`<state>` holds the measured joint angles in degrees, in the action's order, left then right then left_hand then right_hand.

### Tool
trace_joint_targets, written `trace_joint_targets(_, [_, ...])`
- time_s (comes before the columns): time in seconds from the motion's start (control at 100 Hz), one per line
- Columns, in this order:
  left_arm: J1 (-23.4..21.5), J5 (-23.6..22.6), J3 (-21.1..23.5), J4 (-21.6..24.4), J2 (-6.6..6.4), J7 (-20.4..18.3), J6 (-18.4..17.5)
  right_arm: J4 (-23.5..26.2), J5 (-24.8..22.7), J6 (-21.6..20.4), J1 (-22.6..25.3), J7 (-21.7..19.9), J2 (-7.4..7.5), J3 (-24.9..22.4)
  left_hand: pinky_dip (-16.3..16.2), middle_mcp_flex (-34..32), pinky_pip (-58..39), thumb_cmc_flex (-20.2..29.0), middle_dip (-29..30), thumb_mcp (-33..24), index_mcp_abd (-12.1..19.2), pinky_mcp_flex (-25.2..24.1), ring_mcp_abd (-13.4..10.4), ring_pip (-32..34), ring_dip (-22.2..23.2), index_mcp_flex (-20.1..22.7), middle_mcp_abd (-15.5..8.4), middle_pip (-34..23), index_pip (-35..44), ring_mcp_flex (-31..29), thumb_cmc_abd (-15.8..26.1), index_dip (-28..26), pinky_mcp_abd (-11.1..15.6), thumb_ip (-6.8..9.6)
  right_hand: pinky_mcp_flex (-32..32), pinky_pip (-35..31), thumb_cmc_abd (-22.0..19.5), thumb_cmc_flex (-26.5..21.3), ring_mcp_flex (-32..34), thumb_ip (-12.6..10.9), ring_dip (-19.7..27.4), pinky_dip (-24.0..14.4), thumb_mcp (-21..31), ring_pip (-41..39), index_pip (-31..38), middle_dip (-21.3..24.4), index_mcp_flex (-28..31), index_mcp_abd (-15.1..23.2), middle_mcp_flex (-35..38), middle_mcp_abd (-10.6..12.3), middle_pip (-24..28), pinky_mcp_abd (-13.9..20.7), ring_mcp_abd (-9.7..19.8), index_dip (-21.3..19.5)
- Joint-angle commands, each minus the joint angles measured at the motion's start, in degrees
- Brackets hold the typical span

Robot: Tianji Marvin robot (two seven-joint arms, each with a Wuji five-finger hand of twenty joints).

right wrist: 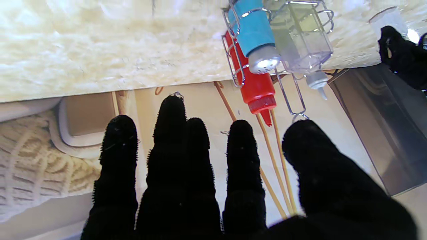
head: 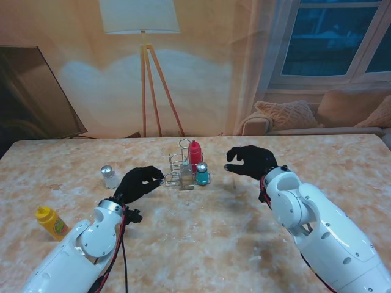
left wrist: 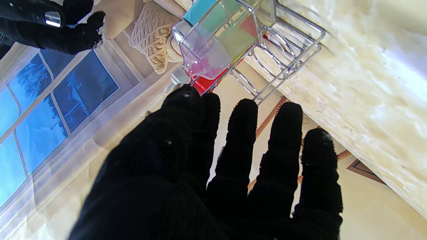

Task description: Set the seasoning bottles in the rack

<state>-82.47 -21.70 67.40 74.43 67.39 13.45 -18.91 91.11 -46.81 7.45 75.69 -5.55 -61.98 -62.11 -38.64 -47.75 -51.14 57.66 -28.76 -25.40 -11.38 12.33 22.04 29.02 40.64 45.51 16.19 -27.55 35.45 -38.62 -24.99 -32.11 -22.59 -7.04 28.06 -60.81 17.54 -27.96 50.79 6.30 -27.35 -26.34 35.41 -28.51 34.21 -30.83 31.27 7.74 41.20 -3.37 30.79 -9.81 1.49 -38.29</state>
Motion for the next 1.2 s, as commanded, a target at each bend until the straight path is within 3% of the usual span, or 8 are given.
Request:
trace_joint_targets(0.0, [0.01,-0.1,-0.26,0.36,0.11,-0.85,0.36,-0.74,1.06,0.81,2.03,0.11,-0.06,-0.32,-0.27,-0.27,-0.49,-0.71,-0.34,0.47,0.77,-0.45,-0.35,0.47,1.48,-1.65,-0.78,-0.17,0.2,-0.45,0.48,0.24,-0.11,-1.04,0.18,-0.29,-1.25,-2.29,1.65,1.42,0.25,0.17,-1.6,0.64,1.49,0.74,1.57,0.2,2.16,0.4,-0.3,0.16,0.22,1.32])
trace_joint_targets(0.65, [-0.34,-1.58,-0.22,2.36,-0.43,-1.98,1.07,-3.66,3.5,0.81,7.25,6.03,-0.93,-2.1,-0.26,0.3,-0.45,-0.64,-0.11,0.74,0.08,-0.46,-0.06,0.02,1.27,-1.71,-0.48,0.42,-1.38,0.23,1.22,0.67,-0.03,-0.85,-0.31,-0.88,-0.57,-4.33,2.18,1.96,-1.16,0.25,-2.57,-1.37,5.11,0.27,2.48,0.77,3.77,0.05,0.13,-1.15,-0.65,3.9])
trace_joint_targets(0.94, [-1.26,-6.36,4.2,6.33,-2.13,-5.41,-0.24,-5.12,3.54,0.93,7.33,8.51,-1.34,-1.71,-0.07,1.94,-0.35,-1.65,0.33,-0.06,-0.67,-0.39,-0.48,-0.73,0.85,-2.53,-0.23,1.52,-4.24,1.31,1.5,0.99,0.92,-0.7,-0.52,-1.11,-0.43,-4.45,2.02,1.93,-1.52,0.13,-2.26,-1.98,5.62,0.01,2.28,0.38,3.77,0.09,0.52,-1.36,-0.72,4.42])
trace_joint_targets(1.06, [-1.05,-9.4,6.04,6.77,-2.47,-4.88,-0.88,-5.34,3.34,0.77,7.28,8.54,-1.3,-1.66,0.63,4.36,-0.05,-4.77,1.16,-4.87,-1.49,-0.87,-0.82,-1.97,-0.17,-3.0,0.2,3.0,-9.91,3.18,1.68,-0.49,1.89,-1.06,-0.61,-1.14,-0.41,-4.4,1.87,1.95,-1.55,0.12,-2.16,-2.05,5.74,0.0,2.23,0.5,3.6,0.0,0.54,-1.38,-0.72,4.51])
trace_joint_targets(1.15, [-0.39,-12.46,7.07,6.08,-2.62,-3.07,-1.36,-5.24,3.68,0.89,7.36,8.43,-1.33,-1.74,1.67,7.52,1.33,-7.88,2.21,-8.13,-2.42,-1.62,-1.4,-3.96,-1.55,-4.18,0.55,4.94,-14.03,5.48,3.03,1.14,3.02,0.61,-0.7,-1.13,-0.3,-4.45,1.84,1.97,-1.57,0.12,-2.07,-2.12,5.83,0.0,2.23,0.49,3.65,0.06,0.58,-1.46,-0.75,4.58])
trace_joint_targets(1.19, [-0.07,-13.42,7.46,5.63,-2.64,-2.33,-1.44,-5.21,3.7,0.97,7.38,8.42,-1.33,-1.74,2.18,9.21,1.99,-9.58,2.84,-10.01,-2.95,-2.29,-1.53,-4.87,-2.33,-4.44,0.97,5.95,-16.19,6.7,3.6,2.66,3.29,2.09,-0.75,-1.14,-0.31,-4.44,1.81,1.98,-1.58,0.11,-2.04,-2.16,5.9,0.02,2.31,0.43,3.62,-0.11,0.56,-1.47,-0.76,4.59])
